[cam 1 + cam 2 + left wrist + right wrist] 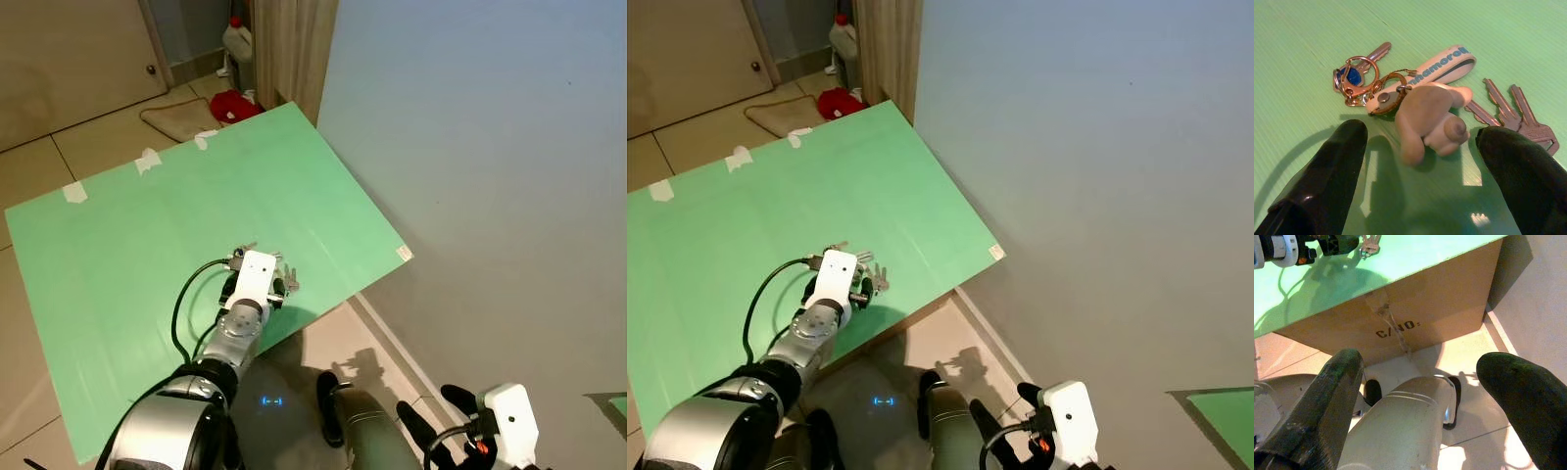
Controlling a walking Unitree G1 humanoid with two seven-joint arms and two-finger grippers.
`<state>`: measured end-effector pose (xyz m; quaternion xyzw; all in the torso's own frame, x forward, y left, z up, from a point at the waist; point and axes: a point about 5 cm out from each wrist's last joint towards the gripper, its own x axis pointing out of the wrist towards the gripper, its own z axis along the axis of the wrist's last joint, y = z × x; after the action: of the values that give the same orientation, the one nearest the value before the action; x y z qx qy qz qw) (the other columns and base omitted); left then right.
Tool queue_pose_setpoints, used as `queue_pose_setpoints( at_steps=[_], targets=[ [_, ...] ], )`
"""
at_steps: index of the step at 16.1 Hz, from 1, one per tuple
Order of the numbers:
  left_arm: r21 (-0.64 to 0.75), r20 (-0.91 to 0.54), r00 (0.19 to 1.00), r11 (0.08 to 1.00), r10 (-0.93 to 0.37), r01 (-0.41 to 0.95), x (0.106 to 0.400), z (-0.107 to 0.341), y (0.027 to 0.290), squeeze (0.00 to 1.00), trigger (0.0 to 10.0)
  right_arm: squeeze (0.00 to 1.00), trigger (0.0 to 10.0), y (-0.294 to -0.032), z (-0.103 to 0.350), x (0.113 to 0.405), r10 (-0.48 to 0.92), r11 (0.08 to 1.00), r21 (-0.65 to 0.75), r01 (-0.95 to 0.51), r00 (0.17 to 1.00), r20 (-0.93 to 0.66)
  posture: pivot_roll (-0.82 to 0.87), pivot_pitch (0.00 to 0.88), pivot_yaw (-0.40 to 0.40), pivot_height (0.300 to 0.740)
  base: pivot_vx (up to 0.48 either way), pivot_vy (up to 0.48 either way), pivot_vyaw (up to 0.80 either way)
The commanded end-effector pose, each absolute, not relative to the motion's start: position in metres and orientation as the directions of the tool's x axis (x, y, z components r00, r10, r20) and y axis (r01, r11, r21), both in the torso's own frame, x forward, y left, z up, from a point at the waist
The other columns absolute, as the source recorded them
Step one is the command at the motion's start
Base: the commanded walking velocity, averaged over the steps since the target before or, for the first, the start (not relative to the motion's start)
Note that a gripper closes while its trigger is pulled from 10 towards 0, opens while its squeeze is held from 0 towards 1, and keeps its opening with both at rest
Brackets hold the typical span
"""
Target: Hang keys on a hook
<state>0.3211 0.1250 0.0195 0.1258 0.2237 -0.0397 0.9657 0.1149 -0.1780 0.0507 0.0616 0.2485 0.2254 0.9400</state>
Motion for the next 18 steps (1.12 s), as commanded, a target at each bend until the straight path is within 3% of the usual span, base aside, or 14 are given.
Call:
queue_pose_setpoints(
  at_steps=[1,2,11,18],
  targets=[
    [0.233,-0.488,0.872,0.957,-0.039,0.173,0.317,0.013,0.124,0.00,7.2,0.00,10.0,-0.182,0.049,0.108,0.442,0.897,0.225,-0.380,0.765,-0.469,-0.46,0.292,-0.117,0.740,0.000,0.000,0.00],
    [0.226,-0.503,0.864,0.960,-0.031,0.165,0.316,0.011,0.127,0.00,0.0,0.00,10.0,-0.182,0.049,0.108,0.442,0.897,0.225,-0.381,0.764,-0.470,-0.46,0.291,-0.117,0.740,0.000,0.000,0.00],
    [0.183,-0.530,0.845,0.963,-0.071,0.196,0.317,0.011,0.130,0.00,0.0,0.00,10.0,-0.184,0.051,0.104,0.437,0.899,0.218,-0.379,0.762,-0.477,-0.49,0.286,-0.121,0.740,0.000,0.000,0.00],
    [0.150,-0.245,0.952,0.963,-0.185,0.226,0.331,0.044,0.124,0.00,0.0,0.00,10.0,-0.171,0.041,0.133,0.459,0.888,0.241,-0.392,0.778,-0.428,-0.35,0.244,-0.075,0.740,0.000,0.000,0.00]
  ],
)
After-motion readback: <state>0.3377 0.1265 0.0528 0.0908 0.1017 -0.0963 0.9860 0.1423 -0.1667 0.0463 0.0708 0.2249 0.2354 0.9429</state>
